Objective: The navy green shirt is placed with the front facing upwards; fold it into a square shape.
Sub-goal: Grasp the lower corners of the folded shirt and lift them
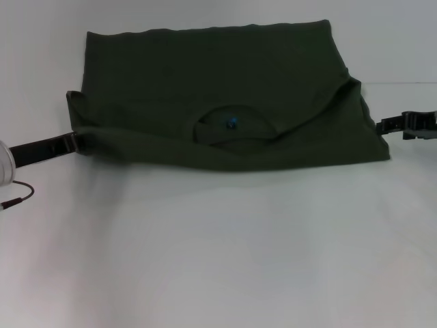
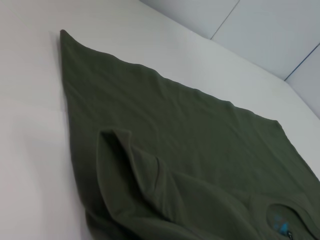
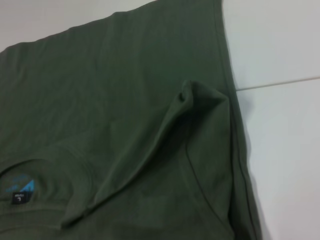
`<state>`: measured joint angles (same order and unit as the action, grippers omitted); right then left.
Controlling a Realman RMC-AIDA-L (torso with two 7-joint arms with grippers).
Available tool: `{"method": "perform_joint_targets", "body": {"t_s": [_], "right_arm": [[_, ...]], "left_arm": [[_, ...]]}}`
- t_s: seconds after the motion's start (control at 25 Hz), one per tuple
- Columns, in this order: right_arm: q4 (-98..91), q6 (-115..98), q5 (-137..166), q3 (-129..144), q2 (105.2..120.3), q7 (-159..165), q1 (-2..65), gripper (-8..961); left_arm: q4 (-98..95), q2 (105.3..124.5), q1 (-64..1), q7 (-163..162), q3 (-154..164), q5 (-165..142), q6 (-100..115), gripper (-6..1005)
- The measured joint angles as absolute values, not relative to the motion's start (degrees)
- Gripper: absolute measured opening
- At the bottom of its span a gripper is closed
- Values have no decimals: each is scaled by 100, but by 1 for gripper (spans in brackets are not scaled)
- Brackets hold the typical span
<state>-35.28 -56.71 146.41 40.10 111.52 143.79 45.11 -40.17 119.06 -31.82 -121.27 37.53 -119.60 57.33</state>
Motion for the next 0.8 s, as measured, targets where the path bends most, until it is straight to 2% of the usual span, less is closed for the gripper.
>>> {"method": "perform_joint_targets", "body": {"t_s": [0.64, 0.8], "right_arm": [[-2815, -4342, 14657, 4780, 11415, 14371, 4773, 674], [-2685, -4267, 14666, 4851, 11430, 14386, 4808, 674]], "left_arm": [[-3998, 11931, -3199, -12129, 3753, -11962, 5648, 42], [-4000, 11943, -3185, -12129, 3753, -11962, 5627, 42]]}}
